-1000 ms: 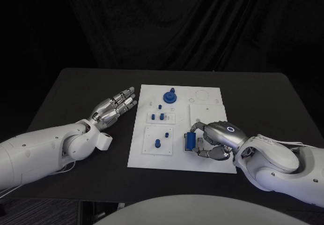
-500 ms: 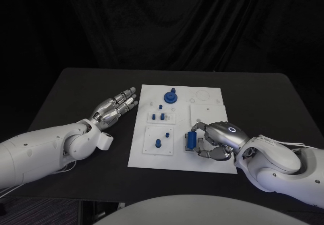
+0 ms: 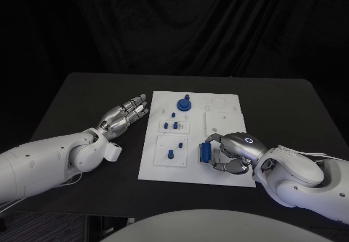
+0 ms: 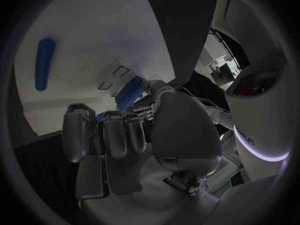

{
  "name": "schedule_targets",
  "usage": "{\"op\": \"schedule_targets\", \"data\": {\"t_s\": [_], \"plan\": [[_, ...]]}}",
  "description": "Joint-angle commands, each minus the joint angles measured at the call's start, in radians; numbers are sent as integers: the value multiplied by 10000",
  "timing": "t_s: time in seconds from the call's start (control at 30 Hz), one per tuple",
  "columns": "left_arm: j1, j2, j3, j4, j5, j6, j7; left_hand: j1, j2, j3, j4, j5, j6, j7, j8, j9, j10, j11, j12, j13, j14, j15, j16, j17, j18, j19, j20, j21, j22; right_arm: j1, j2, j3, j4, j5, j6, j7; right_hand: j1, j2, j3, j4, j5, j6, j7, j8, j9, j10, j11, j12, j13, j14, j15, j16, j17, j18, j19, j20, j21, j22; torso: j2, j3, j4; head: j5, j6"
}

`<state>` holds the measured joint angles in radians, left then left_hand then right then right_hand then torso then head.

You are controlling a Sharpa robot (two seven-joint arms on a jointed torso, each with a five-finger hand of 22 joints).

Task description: Assemble the parts on the task board

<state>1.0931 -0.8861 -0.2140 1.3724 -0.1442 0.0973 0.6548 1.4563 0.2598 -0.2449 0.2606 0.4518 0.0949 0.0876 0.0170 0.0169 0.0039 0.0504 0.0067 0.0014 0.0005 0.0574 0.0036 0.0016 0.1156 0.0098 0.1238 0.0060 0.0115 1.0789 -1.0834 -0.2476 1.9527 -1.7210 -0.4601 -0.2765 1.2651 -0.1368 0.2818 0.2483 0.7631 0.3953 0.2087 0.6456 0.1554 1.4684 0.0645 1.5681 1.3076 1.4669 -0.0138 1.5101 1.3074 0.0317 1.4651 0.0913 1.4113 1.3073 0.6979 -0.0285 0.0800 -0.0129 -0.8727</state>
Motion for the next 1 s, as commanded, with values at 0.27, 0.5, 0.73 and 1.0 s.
{"op": "schedule_targets", "data": {"t_s": [0.27,0.5,0.73,1.0], "plan": [[-19,12,9,5,-6,129,85,-20,43,12,8,41,11,68,7,3,17,82,-48,5,-5,84,-36,-16,176,17,68,31,12,-28,3,-6,24,107,367,-219,-182,77,129,76,190,768,-487,-377,-228,1024,86,27,2632,695,81,-9,945,51,569,57,-8,2140,0,11,-3,13,1],[-20,12,9,11,-6,126,78,-27,44,9,16,38,17,75,8,4,30,93,-43,10,-5,86,-36,-16,188,18,81,32,12,-28,28,-6,-50,109,621,-450,-203,48,236,0,137,668,-415,-1029,-610,1024,145,27,2632,635,127,-109,701,117,470,95,-312,2045,0,8,-2,29,1],[-21,6,9,17,-6,118,77,-30,45,9,18,38,15,80,8,4,41,99,-39,14,-5,86,-36,-16,193,17,86,32,11,-28,72,-6,-105,110,856,-576,-227,-10,192,-85,-805,-25,-381,-1895,-945,1024,90,27,2632,589,93,-185,546,176,373,97,-587,1962,5,-2,-3,43,1],[-21,12,9,20,-6,117,82,-32,45,8,19,38,17,83,8,4,46,104,-38,15,-5,85,-36,-16,197,14,89,30,8,-28,133,-5,-132,110,985,-624,-26,-96,-1042,400,-4493,-1644,-504,-3375,-1065,1024,-138,27,2632,524,-95,-308,322,235,284,-84,-912,1875,2,-1,5,45,1]]}}
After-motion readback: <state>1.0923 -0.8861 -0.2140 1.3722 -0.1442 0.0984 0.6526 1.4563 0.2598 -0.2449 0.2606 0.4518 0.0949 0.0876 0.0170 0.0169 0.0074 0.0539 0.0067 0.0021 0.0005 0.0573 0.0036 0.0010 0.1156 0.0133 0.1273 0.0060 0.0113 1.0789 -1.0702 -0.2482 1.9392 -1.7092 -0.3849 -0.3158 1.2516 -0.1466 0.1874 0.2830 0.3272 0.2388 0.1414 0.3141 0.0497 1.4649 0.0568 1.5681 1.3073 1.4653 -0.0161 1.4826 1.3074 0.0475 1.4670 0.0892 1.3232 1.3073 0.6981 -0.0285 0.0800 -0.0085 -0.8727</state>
